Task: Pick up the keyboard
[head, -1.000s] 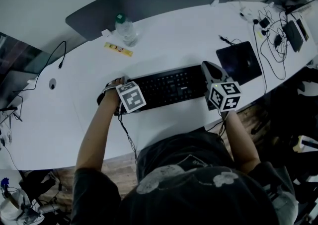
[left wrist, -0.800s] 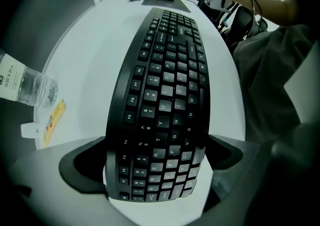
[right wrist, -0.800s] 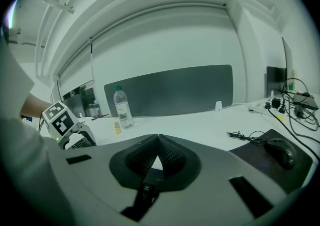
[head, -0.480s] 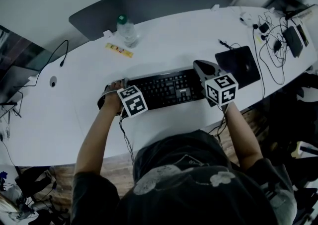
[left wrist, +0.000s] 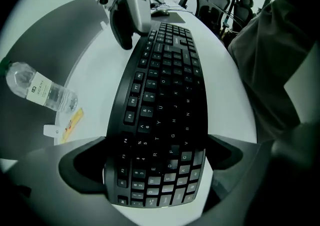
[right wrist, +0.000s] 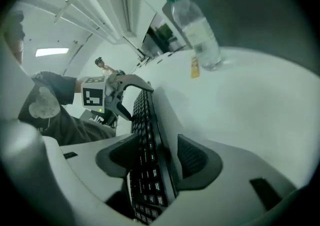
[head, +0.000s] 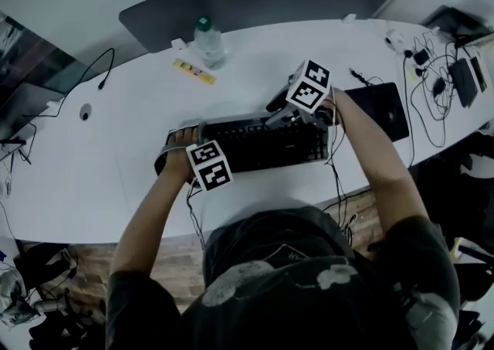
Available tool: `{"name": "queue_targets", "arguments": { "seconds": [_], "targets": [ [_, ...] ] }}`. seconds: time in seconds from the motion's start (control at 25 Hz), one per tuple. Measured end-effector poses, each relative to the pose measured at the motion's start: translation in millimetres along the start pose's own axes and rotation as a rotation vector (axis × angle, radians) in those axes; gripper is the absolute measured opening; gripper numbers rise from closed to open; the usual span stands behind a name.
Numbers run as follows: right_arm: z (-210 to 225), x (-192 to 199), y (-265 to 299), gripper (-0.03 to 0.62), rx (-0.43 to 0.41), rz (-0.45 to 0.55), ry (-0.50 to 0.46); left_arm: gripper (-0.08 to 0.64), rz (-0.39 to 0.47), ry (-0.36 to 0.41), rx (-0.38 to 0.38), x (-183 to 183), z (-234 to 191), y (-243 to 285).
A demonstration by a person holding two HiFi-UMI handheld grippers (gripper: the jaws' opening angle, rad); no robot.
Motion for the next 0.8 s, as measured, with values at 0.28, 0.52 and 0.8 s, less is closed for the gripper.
{"name": "queue_targets", "arguments": {
  "seconds": [0.28,0.52,0.8],
  "targets": [
    [10.2,0.5,41.4,0.204,-0.222,-0.357,0.062,0.592,0.018,0.005,-0.012,1.9,2.0,-1.2],
    [-3.0,16.0,75.6,0.124,-0.443,-0.562,0.081,0.592,0.012,0.017,-0.034,1.1,4.4,-3.0],
    [-11.3,20.4,70.8,0.083,-0.508,-0.530,0.107,0.591,0.000,0.014,-0.111,-1.7,9.5,-10.3]
  ]
}}
Point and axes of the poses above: the fingertips, and each gripper's own axes: y forward along the fingers, z to its right, x out of its underside, the point moved 8 cm from there along -y, backward along the fingers, and after that the axes turned 5 degrees about z, right-handed, at the moved point
